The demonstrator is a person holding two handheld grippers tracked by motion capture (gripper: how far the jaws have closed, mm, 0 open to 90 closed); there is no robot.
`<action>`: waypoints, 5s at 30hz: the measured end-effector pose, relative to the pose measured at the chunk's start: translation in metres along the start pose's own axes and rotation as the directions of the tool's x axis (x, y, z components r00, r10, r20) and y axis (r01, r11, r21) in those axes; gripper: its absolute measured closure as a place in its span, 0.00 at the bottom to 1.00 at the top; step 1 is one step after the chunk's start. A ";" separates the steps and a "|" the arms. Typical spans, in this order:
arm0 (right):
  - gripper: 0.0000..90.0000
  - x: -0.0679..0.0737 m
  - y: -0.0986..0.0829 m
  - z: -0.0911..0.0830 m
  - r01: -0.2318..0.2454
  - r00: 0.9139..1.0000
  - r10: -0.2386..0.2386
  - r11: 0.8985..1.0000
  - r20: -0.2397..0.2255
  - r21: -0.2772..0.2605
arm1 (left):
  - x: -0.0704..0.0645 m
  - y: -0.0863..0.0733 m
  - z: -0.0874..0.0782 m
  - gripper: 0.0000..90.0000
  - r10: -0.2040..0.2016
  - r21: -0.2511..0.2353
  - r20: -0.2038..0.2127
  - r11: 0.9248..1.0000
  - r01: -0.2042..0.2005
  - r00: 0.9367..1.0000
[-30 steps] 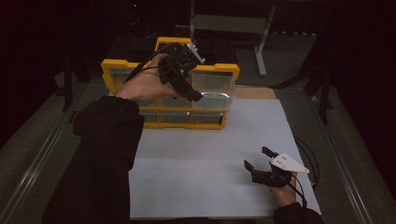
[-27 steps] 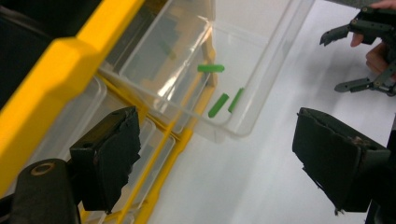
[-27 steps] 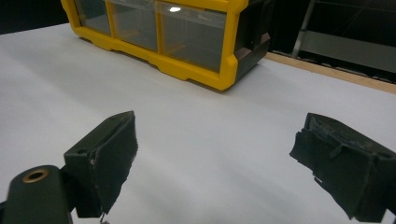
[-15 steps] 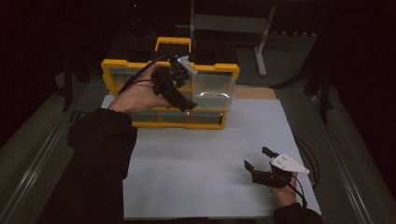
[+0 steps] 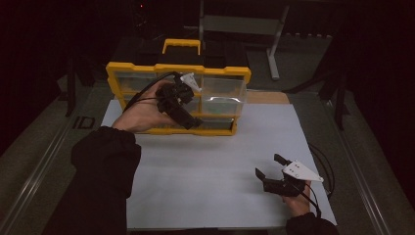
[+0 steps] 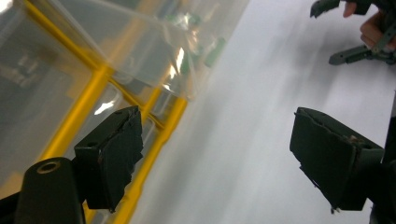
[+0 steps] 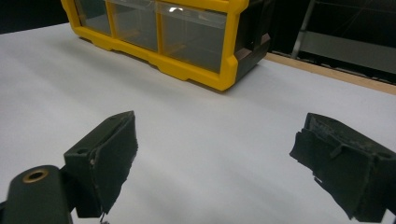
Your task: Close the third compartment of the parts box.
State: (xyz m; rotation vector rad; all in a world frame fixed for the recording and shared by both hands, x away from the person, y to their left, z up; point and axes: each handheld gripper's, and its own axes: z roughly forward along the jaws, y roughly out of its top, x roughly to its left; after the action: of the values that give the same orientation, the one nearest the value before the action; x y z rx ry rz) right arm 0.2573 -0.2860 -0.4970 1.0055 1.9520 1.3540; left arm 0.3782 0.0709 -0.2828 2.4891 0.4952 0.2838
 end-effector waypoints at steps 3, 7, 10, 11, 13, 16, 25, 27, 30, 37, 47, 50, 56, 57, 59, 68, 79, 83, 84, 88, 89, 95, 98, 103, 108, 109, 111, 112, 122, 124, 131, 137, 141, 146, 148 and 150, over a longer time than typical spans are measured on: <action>0.13 0.000 0.000 0.000 0.002 1.000 -0.002 1.000 -0.001 0.001 | 0.001 -0.005 0.005 0.21 -0.009 0.004 0.008 1.000 0.009 1.000; 0.13 0.000 0.000 0.000 0.002 1.000 -0.002 1.000 0.000 0.001 | 0.000 -0.010 0.009 0.23 -0.020 0.001 0.022 1.000 0.020 1.000; 0.13 0.000 0.000 0.001 0.003 1.000 -0.003 1.000 0.000 0.000 | -0.002 -0.012 0.012 0.27 -0.031 0.006 0.047 1.000 0.031 0.998; 0.13 0.000 0.000 0.001 0.003 1.000 -0.003 1.000 0.000 0.001 | -0.003 -0.013 0.014 0.28 -0.030 0.007 0.051 1.000 0.029 0.998; 0.13 0.000 0.000 0.001 0.003 1.000 -0.003 1.000 0.000 0.001 | -0.005 -0.015 0.016 0.33 -0.034 0.002 0.057 0.999 0.033 0.998; 0.13 0.000 0.000 0.001 0.006 1.000 -0.006 1.000 0.000 0.000 | -0.006 -0.017 0.019 0.36 -0.037 0.002 0.064 0.999 0.036 0.997; 0.13 0.000 0.000 0.001 0.004 1.000 -0.004 1.000 0.000 0.000 | -0.013 -0.022 0.027 0.49 -0.040 0.000 0.082 0.999 0.040 0.996; 0.13 0.000 0.000 0.001 0.006 1.000 -0.006 1.000 0.000 0.000 | -0.015 -0.023 0.028 0.52 -0.027 0.004 0.085 1.000 0.027 0.996; 0.13 0.000 0.000 0.001 0.006 1.000 -0.006 1.000 0.001 0.000 | -0.018 -0.022 0.029 0.62 -0.015 0.010 0.070 1.000 0.015 0.997; 0.13 0.000 0.000 0.001 0.007 1.000 -0.007 1.000 0.000 0.000 | -0.018 -0.023 0.034 0.80 0.019 -0.005 0.111 1.000 -0.018 0.994; 0.13 0.000 0.000 0.001 0.005 1.000 -0.005 1.000 0.000 0.002 | -0.019 -0.020 0.036 1.00 0.038 -0.045 0.096 0.998 -0.034 0.995; 0.13 0.000 0.000 0.001 0.004 1.000 -0.004 1.000 -0.001 0.005 | -0.017 -0.018 0.034 1.00 0.025 -0.055 0.074 0.998 -0.021 0.997; 0.13 0.000 0.000 0.001 0.005 1.000 -0.005 1.000 0.000 0.001 | -0.012 -0.012 0.030 0.99 0.013 -0.062 0.044 0.998 -0.010 0.999; 0.13 0.000 0.000 0.001 0.005 1.000 -0.005 1.000 0.000 0.001 | -0.012 -0.012 0.030 0.99 0.013 -0.062 0.044 0.998 -0.010 0.999; 0.13 0.000 0.000 0.001 0.006 1.000 -0.006 1.000 0.001 0.001 | -0.010 -0.012 0.028 0.99 0.007 -0.067 0.038 0.998 -0.005 0.999; 0.13 0.000 0.000 0.001 0.007 1.000 -0.007 1.000 0.001 0.001 | -0.009 -0.002 0.028 0.99 0.012 -0.081 0.016 0.997 -0.010 1.000; 0.13 0.000 0.000 0.001 0.006 1.000 -0.006 1.000 -0.001 -0.002 | -0.005 0.004 0.029 0.99 -0.003 -0.100 -0.019 0.995 0.001 1.000; 0.13 0.000 0.000 0.001 0.005 1.000 -0.005 1.000 0.000 -0.001 | -0.005 0.006 0.030 1.00 -0.003 -0.097 -0.026 0.995 0.001 1.000; 0.13 0.001 0.000 0.001 0.004 1.000 -0.004 1.000 -0.001 -0.001 | -0.005 0.007 0.031 1.00 -0.005 -0.099 -0.025 0.995 0.002 1.000; 0.13 0.000 0.000 0.001 0.003 1.000 -0.003 1.000 0.000 0.000 | -0.006 0.009 0.031 1.00 0.001 -0.103 -0.031 0.995 -0.004 1.000; 0.13 0.000 0.000 0.001 0.003 1.000 -0.003 1.000 0.000 0.000 | -0.006 0.010 0.031 1.00 0.002 -0.104 -0.031 0.995 -0.006 1.000; 0.13 0.000 0.000 0.001 0.004 1.000 -0.004 1.000 -0.001 0.001 | -0.005 0.017 0.033 0.99 0.003 -0.104 -0.050 0.995 -0.008 0.999; 0.13 0.000 0.000 0.001 0.003 1.000 -0.003 1.000 -0.002 0.001 | -0.004 0.018 0.034 0.99 -0.002 -0.106 -0.047 0.994 -0.003 0.999; 0.13 0.000 0.000 0.002 0.003 1.000 -0.003 1.000 -0.003 0.000 | -0.004 0.019 0.035 0.99 0.000 -0.101 -0.051 0.995 -0.006 0.999; 0.13 0.000 0.000 0.002 0.004 1.000 -0.004 1.000 -0.003 0.001 | -0.002 0.020 0.036 1.00 -0.010 -0.102 -0.062 0.995 0.003 0.998; 0.13 0.000 0.000 0.002 0.004 1.000 -0.004 1.000 -0.003 0.001 | -0.001 0.020 0.037 0.99 -0.008 -0.103 -0.062 0.995 0.001 0.998; 0.13 0.000 0.000 0.002 0.003 1.000 -0.003 1.000 -0.004 0.000 | 0.000 0.020 0.037 0.99 -0.021 -0.107 -0.065 0.994 0.014 0.998; 0.13 0.000 0.000 0.002 0.003 1.000 -0.003 1.000 -0.004 0.000 | 0.000 0.020 0.038 0.99 -0.023 -0.107 -0.066 0.994 0.016 0.998; 0.13 -0.001 0.000 0.003 0.005 1.000 -0.005 1.000 -0.007 0.000 | 0.002 0.022 0.041 0.99 -0.029 -0.106 -0.072 0.994 0.021 0.997; 0.13 0.000 0.000 0.003 0.005 1.000 -0.005 1.000 -0.007 0.000 | 0.003 0.022 0.042 0.99 -0.030 -0.105 -0.073 0.994 0.022 0.997; 0.13 0.000 0.000 0.003 0.006 1.000 -0.006 1.000 -0.007 0.001 | 0.004 0.023 0.043 1.00 -0.035 -0.104 -0.090 0.994 0.026 0.995; 0.13 -0.001 0.001 0.003 0.006 1.000 -0.006 1.000 -0.008 -0.003 | 0.007 0.023 0.045 0.99 -0.049 -0.104 -0.091 0.994 0.039 0.995; 0.13 0.000 0.001 0.002 0.004 1.000 -0.004 1.000 -0.008 -0.003 | 0.009 0.024 0.046 1.00 -0.067 -0.113 -0.095 0.992 0.057 0.993; 0.13 0.000 0.001 0.003 0.007 1.000 -0.007 1.000 -0.008 -0.002 | 0.012 0.024 0.048 0.99 -0.082 -0.107 -0.107 0.992 0.070 0.991; 0.13 0.000 0.001 0.003 0.005 1.000 -0.005 1.000 -0.008 -0.001 | 0.014 0.024 0.049 1.00 -0.089 -0.104 -0.113 0.992 0.077 0.990; 0.13 0.000 0.001 0.003 0.007 1.000 -0.007 1.000 -0.008 -0.001 | 0.017 0.024 0.049 0.99 -0.098 -0.097 -0.119 0.991 0.087 0.988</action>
State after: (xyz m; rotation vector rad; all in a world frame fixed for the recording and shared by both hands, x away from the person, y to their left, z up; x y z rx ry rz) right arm 0.2596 -0.2843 -0.4970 0.9934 1.9586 1.3572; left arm 0.4154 0.0349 -0.3071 2.3611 0.6327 0.4159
